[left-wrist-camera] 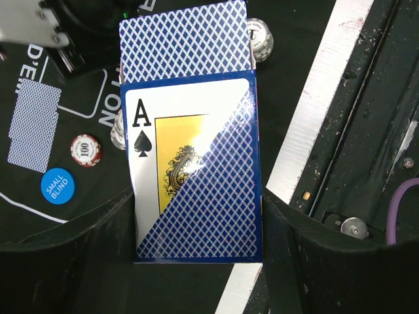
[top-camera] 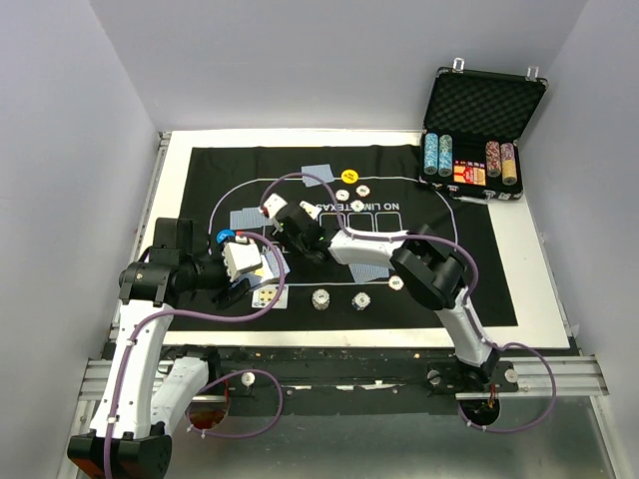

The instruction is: Distribute texas hold em gaming equipment

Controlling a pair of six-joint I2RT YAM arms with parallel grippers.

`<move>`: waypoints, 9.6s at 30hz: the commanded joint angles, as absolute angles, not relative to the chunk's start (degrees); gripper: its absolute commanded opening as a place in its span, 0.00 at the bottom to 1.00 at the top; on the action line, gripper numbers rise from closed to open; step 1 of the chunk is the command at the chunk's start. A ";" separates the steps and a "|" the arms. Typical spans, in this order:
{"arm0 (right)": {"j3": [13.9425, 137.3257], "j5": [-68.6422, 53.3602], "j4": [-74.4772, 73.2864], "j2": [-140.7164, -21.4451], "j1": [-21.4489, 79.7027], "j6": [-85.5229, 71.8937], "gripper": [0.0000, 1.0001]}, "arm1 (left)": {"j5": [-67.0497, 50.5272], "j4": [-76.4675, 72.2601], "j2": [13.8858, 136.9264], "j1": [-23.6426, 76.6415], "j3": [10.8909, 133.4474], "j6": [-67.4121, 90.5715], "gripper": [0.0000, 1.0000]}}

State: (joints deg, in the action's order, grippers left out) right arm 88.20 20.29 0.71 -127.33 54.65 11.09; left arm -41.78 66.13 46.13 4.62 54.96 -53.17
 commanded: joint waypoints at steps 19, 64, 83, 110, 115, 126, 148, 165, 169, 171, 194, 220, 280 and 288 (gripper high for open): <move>70.06 -36.00 -4.06 -90.62 39.90 -35.31 0.90 | -42.71 63.11 46.85 4.75 55.81 -54.05 0.47; 64.87 -41.48 5.54 -96.33 44.65 -48.16 0.36 | -43.51 63.28 47.11 4.83 56.95 -53.88 0.48; 61.61 -42.80 5.27 -89.74 40.79 -50.53 0.14 | -43.33 62.67 47.37 4.83 56.69 -53.61 0.48; 82.78 -22.10 -21.87 -90.61 30.23 -23.32 0.01 | -42.63 62.23 46.84 4.83 55.72 -53.88 0.48; 86.92 8.56 -23.82 -96.40 37.51 -9.87 0.01 | -43.24 62.05 46.84 4.83 55.28 -53.17 0.48; 87.19 38.57 -8.62 -111.00 47.81 11.94 0.01 | -42.89 63.72 45.18 4.83 55.63 -53.52 0.48; 93.34 30.51 -6.24 -130.17 55.10 13.63 0.01 | -42.45 65.39 45.26 4.83 57.30 -53.88 0.48; 90.79 26.54 -10.81 -132.10 55.55 9.76 0.27 | -42.63 65.39 45.53 4.83 58.01 -53.88 0.48; 89.83 27.16 -10.72 -131.31 55.46 9.14 0.32 | -42.71 65.48 45.79 4.83 58.18 -53.88 0.48; 89.74 26.98 -11.07 -130.87 55.37 9.14 0.38 | -42.71 65.65 46.05 4.83 58.36 -53.96 0.48; 86.48 16.73 -22.23 -104.52 46.42 -11.67 0.76 | -42.63 64.52 45.88 4.83 57.04 -54.49 0.48; 68.12 -45.70 1.39 -91.05 44.38 -46.40 0.88 | -42.27 61.79 47.73 4.83 56.07 -54.23 0.48; 62.76 -36.30 0.35 -88.86 43.24 -48.87 0.09 | -43.51 62.58 47.11 4.83 57.75 -53.26 0.48; 59.77 -38.40 4.91 -87.80 42.45 -53.43 0.65 | -43.16 62.66 46.93 4.83 57.48 -53.88 0.48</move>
State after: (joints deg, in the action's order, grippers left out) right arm 62.04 -36.77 1.65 -89.08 42.78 -50.22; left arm -40.99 63.44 47.77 4.62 56.47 -53.32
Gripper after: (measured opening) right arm 0.593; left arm 0.715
